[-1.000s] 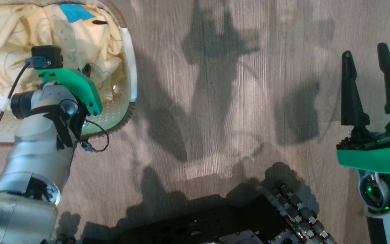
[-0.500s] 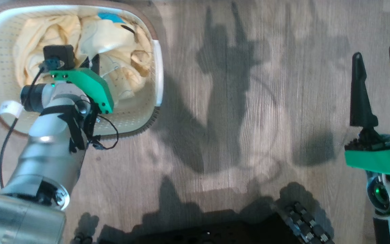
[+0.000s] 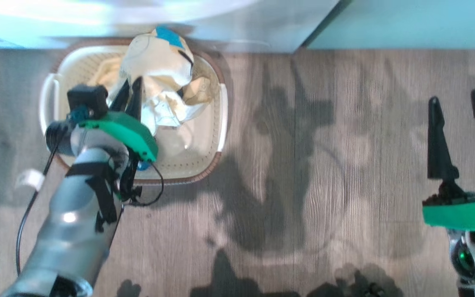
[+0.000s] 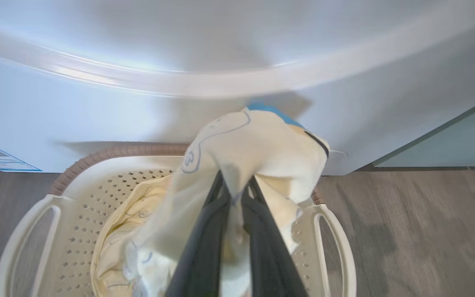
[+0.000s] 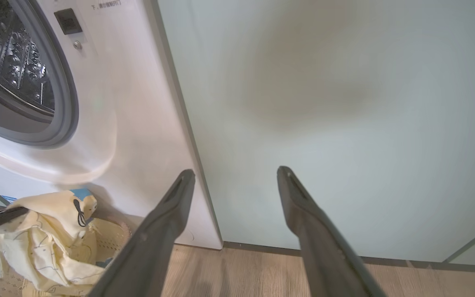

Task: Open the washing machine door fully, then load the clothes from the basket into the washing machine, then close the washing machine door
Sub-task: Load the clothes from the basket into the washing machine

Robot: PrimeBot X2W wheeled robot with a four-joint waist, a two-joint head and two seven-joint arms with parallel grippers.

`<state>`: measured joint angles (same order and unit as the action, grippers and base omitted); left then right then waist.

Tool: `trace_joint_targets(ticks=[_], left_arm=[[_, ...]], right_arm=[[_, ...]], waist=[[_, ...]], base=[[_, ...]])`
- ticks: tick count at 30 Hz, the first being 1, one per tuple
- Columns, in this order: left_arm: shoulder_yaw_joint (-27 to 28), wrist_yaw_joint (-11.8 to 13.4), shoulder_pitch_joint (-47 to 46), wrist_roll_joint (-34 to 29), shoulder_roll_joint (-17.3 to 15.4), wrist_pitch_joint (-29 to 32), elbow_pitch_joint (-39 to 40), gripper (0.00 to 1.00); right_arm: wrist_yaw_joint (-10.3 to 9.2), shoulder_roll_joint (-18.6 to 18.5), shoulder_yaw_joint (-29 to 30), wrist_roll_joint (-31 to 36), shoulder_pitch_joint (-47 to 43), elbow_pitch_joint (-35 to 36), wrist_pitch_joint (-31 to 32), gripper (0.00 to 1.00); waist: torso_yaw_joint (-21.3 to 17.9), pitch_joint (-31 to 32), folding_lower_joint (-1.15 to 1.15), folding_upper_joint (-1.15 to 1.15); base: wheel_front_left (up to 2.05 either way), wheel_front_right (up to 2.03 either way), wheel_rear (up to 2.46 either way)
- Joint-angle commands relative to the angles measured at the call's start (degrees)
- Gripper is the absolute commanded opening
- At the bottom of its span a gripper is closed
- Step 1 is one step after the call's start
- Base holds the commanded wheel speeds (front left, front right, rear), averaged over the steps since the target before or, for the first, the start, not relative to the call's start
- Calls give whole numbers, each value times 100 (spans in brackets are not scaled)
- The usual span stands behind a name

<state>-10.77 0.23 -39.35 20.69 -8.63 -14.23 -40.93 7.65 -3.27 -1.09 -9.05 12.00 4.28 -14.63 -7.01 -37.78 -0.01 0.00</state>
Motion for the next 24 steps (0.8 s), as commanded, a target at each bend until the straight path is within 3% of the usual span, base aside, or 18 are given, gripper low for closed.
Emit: trace_joint_targets(ticks=[1,24], left_arm=[[241,57,202,-18,-217,-76,359,0],[722,854,2725,-75,-548,114,3665,0]], right_arm=[[-16,-85,-65,25,-183,128,-37,100],[-16,-31,-44,3,-1096,-294,-37,100]], waist=[[137,302,1,0],[407,2146,1,0]], base=[[0,0,0],[0,0,0]])
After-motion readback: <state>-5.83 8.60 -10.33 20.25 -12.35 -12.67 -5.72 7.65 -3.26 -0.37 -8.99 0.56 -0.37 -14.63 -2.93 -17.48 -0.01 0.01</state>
